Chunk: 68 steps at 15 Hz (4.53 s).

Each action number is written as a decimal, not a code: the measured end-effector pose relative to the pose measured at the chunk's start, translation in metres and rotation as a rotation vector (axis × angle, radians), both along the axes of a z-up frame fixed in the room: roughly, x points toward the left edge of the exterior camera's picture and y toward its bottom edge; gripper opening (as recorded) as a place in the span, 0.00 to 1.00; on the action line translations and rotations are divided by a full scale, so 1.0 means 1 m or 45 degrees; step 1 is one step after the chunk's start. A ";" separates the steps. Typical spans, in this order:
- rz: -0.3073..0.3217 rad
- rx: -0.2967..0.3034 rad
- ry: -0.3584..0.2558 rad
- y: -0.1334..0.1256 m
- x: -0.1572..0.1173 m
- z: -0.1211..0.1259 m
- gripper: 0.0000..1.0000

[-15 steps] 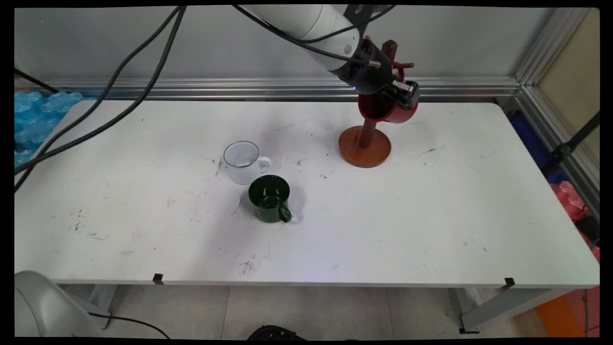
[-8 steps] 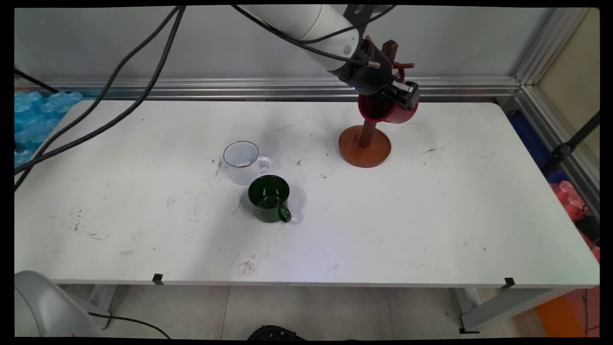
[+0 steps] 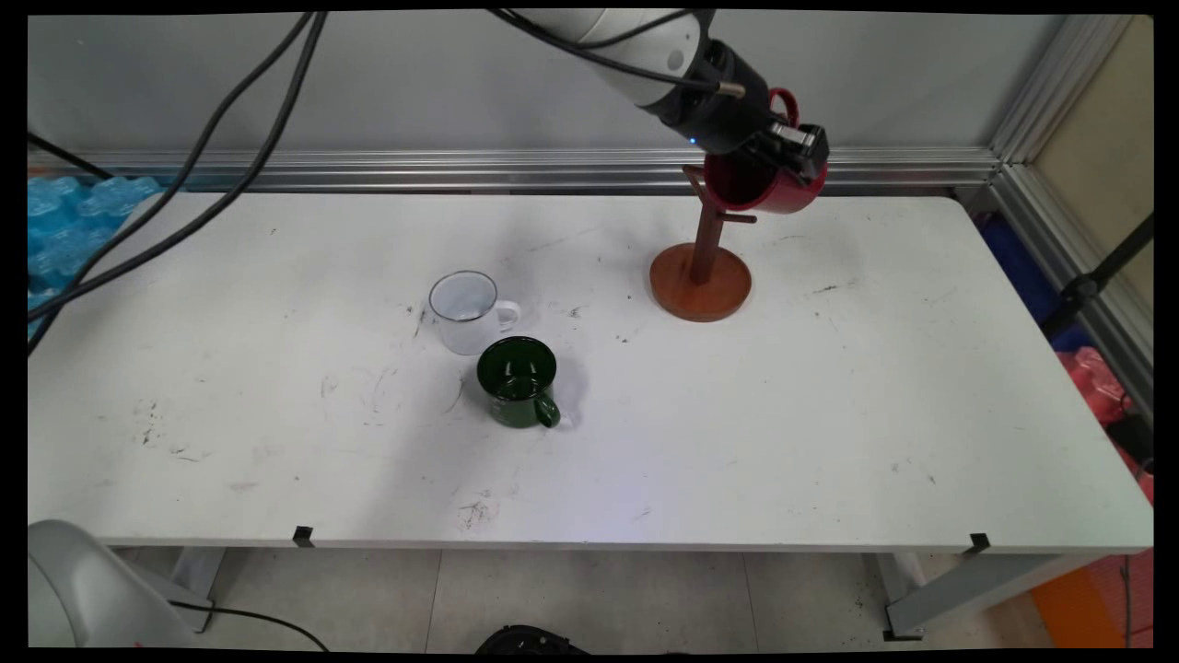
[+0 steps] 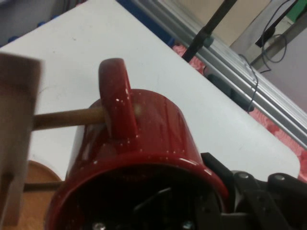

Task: Place the picked object on the table

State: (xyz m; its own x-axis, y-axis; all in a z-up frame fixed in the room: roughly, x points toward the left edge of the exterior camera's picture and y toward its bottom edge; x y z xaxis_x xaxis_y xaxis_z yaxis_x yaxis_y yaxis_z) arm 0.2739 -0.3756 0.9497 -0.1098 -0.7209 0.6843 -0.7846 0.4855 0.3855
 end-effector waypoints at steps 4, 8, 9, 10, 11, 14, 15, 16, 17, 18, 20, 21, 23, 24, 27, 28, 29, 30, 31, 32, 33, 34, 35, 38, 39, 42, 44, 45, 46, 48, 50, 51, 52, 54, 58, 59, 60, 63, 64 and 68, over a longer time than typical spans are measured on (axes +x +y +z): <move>-0.027 -0.005 0.018 0.010 -0.003 0.013 0.00; -0.056 0.002 0.032 0.022 -0.006 0.022 0.00; -0.063 0.005 0.034 0.025 -0.006 0.024 0.00; -0.071 0.009 0.034 0.029 -0.007 0.027 0.00; -0.081 0.014 0.029 0.034 -0.006 0.030 0.00; -0.093 0.037 -0.018 0.045 0.001 0.037 0.00; -0.092 0.046 -0.039 0.047 0.006 0.038 0.00; -0.091 0.055 -0.062 0.049 0.010 0.039 0.00; -0.090 0.063 -0.081 0.050 0.014 0.040 0.00; -0.086 0.076 -0.114 0.051 0.021 0.040 0.00; -0.072 0.106 -0.186 0.053 0.035 0.040 0.00; -0.065 0.123 -0.224 0.053 0.043 0.039 0.00; -0.053 0.158 -0.290 0.052 0.055 0.036 0.00; -0.048 0.178 -0.322 0.052 0.062 0.033 0.00; -0.039 0.231 -0.399 0.052 0.076 0.023 0.00; -0.040 0.245 -0.430 0.051 0.081 0.019 0.00; -0.043 0.254 -0.451 0.050 0.084 0.016 0.00; -0.050 0.258 -0.473 0.048 0.087 0.013 0.00; -0.057 0.260 -0.488 0.046 0.089 0.011 0.00; -0.070 0.260 -0.510 0.044 0.091 0.007 0.00; -0.086 0.264 -0.538 0.039 0.093 0.001 0.00; -0.097 0.267 -0.557 0.035 0.095 -0.004 0.00; -0.103 0.271 -0.570 0.033 0.096 -0.007 0.00; -0.123 0.298 -0.625 0.019 0.097 -0.025 0.00; -0.127 0.309 -0.638 0.014 0.096 -0.030 0.00; -0.132 0.363 -0.673 0.001 0.092 -0.051 0.00; -0.138 0.391 -0.690 -0.007 0.090 -0.063 0.00; -0.139 0.409 -0.698 -0.011 0.089 -0.069 0.00; -0.140 0.427 -0.701 -0.014 0.088 -0.075 0.00; -0.139 0.457 -0.708 -0.018 0.087 -0.084 0.00; -0.139 0.494 -0.719 -0.024 0.086 -0.096 0.00; -0.138 0.508 -0.724 -0.027 0.087 -0.101 0.00; -0.138 0.522 -0.730 -0.030 0.087 -0.105 0.00; -0.136 0.548 -0.743 -0.034 0.088 -0.113 0.00; -0.125 0.584 -0.769 -0.042 0.091 -0.123 0.00; -0.122 0.592 -0.777 -0.044 0.091 -0.125 0.00; -0.119 0.595 -0.781 -0.045 0.092 -0.126 1.00; -0.105 0.606 -0.796 -0.049 0.093 -0.131 1.00; -0.103 0.607 -0.799 -0.050 0.093 -0.132 1.00; -0.100 0.606 -0.804 -0.052 0.093 -0.135 1.00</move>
